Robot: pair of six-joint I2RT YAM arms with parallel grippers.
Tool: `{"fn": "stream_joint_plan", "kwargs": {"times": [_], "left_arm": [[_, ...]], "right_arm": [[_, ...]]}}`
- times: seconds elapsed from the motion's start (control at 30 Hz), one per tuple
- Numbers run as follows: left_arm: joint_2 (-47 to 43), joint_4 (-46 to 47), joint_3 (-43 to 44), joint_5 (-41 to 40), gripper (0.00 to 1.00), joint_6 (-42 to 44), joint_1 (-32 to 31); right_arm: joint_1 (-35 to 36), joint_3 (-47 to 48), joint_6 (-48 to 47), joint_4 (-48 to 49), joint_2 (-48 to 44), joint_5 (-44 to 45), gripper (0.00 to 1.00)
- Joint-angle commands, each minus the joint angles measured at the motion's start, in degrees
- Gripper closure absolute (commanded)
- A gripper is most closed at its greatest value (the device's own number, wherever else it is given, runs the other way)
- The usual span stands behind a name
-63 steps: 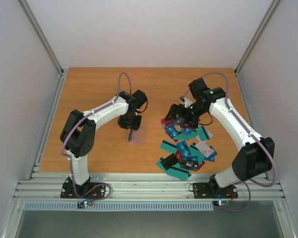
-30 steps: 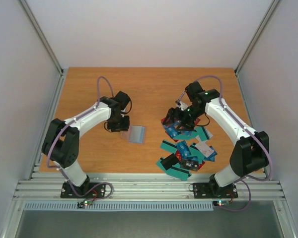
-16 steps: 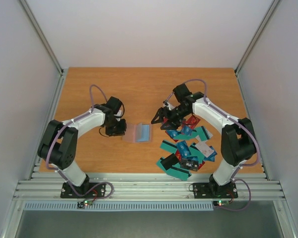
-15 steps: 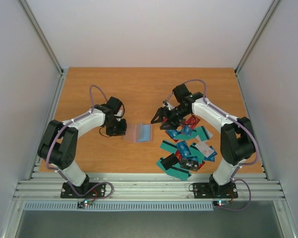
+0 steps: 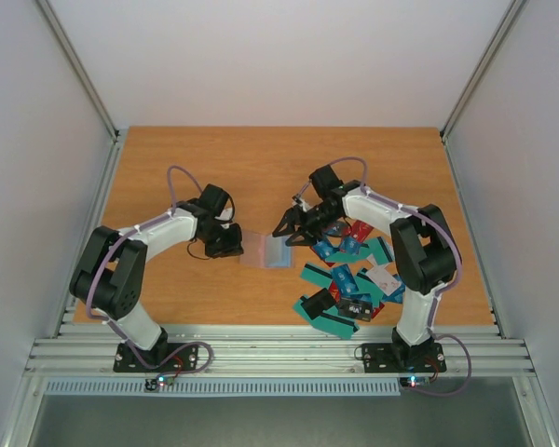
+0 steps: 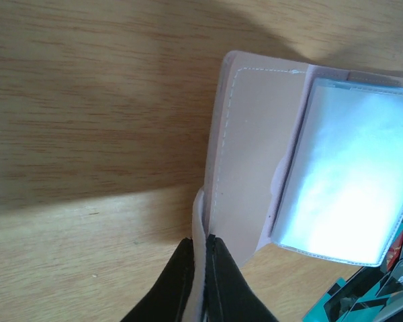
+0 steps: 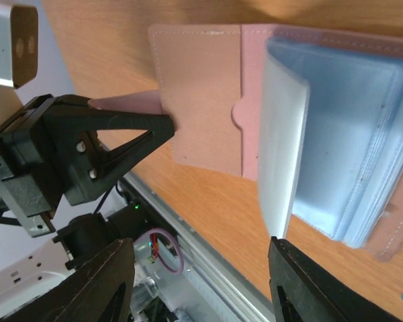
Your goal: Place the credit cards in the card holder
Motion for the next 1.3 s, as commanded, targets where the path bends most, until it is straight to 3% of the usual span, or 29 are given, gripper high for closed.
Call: {"fn": "stream_joint_plan", "kwargs": {"times": [0.0, 0.73, 1.27], "left_arm": [[0.23, 2.43, -0.56, 1.87, 0.96, -0.53, 0.15], [2.10, 5.05, -2.04, 4.44, 0.97, -0.32, 0.19], [2.81, 8.34, -3.06, 8.86, 0.97, -0.58, 0.15]], "right_arm": [[0.24, 2.32, -4.47, -2.16, 0.86, 2.78, 0.44], [1.16, 0.79, -2.99, 4.20, 7.59, -0.27, 0.43], [5.59, 7.34, -2.37, 5.61, 12.33, -6.44, 0.42]]}}
